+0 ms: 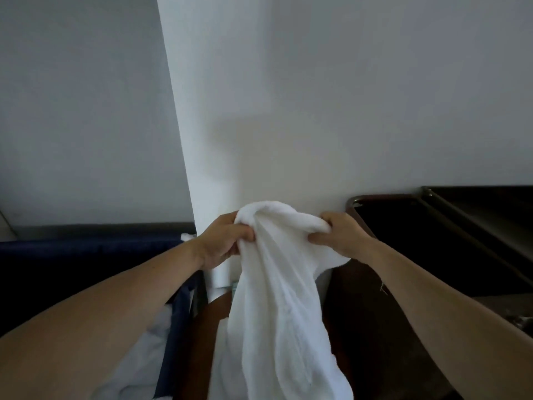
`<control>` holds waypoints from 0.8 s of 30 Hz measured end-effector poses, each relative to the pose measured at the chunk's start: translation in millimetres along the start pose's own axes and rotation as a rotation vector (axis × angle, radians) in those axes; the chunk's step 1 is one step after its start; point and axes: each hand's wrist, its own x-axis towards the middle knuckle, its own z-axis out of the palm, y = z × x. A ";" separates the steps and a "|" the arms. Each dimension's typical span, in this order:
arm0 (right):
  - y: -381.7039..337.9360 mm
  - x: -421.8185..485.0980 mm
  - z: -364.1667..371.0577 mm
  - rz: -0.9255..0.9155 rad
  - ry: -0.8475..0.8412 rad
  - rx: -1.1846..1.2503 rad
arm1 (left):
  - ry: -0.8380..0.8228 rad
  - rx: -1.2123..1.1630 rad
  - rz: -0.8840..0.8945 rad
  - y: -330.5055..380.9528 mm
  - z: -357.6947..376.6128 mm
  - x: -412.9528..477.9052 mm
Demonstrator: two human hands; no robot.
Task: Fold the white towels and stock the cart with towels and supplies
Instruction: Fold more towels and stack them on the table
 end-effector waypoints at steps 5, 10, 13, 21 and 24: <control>-5.6 -11.7 8.9 0.010 0.097 0.060 | 0.098 -0.031 -0.004 1.8 -0.1 2.2; -13.9 -19.3 8.1 0.029 0.115 0.058 | 0.073 0.052 -0.055 -3.5 0.2 3.2; -18.3 -23.0 1.9 0.008 0.077 0.073 | 0.008 0.147 -0.141 -18.1 -0.1 0.0; -11.8 -28.4 -9.4 -0.059 -0.050 0.003 | -0.027 0.089 -0.276 -60.3 -5.4 -14.8; -11.2 -30.3 0.5 -0.057 -0.286 -0.152 | 0.099 -0.040 -0.263 -55.9 -2.8 -6.8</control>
